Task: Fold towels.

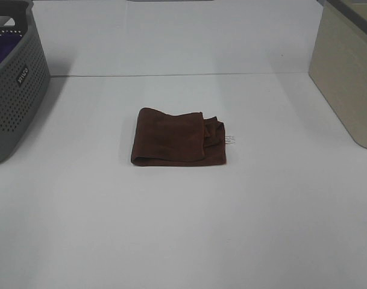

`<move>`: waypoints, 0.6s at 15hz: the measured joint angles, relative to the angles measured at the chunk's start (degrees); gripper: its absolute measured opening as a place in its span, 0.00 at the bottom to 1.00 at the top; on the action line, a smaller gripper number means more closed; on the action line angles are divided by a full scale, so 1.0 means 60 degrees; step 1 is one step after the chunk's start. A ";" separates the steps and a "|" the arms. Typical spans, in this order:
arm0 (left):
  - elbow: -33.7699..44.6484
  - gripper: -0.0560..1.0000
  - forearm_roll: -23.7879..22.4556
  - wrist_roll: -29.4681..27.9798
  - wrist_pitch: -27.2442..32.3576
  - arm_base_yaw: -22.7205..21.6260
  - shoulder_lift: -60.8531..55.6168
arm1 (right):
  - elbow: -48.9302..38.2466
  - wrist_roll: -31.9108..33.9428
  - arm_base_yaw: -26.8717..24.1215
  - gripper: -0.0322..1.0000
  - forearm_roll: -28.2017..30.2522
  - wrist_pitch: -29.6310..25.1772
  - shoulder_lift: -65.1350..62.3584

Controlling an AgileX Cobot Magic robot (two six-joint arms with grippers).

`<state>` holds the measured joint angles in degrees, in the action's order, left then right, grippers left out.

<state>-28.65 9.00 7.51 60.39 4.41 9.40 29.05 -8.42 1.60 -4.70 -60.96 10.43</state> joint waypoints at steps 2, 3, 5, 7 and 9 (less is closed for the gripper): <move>0.0000 0.76 0.0000 0.0000 0.0000 -0.0516 -0.0554 | 0.0000 0.0000 -0.0296 0.77 0.0000 0.0000 -0.0611; 0.0000 0.76 0.0000 0.0000 0.0000 -0.0773 -0.0974 | 0.0000 0.0000 -0.0334 0.77 0.0000 0.0000 -0.0964; 0.0000 0.76 0.0000 0.0000 0.0010 -0.0955 -0.1557 | 0.0000 0.0000 -0.0334 0.77 0.0000 0.0000 -0.1518; 0.0000 0.76 0.0000 0.0000 0.0010 -0.0955 -0.1604 | -0.0010 0.0000 -0.0334 0.77 0.0000 -0.0010 -0.1786; 0.0000 0.76 0.0000 0.0000 0.0010 -0.0955 -0.1604 | -0.0010 0.0000 -0.0334 0.77 0.0000 -0.0010 -0.1795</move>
<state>-28.65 9.00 7.51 60.45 -1.32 -0.23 28.99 -8.42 -0.40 -4.70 -61.02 -0.34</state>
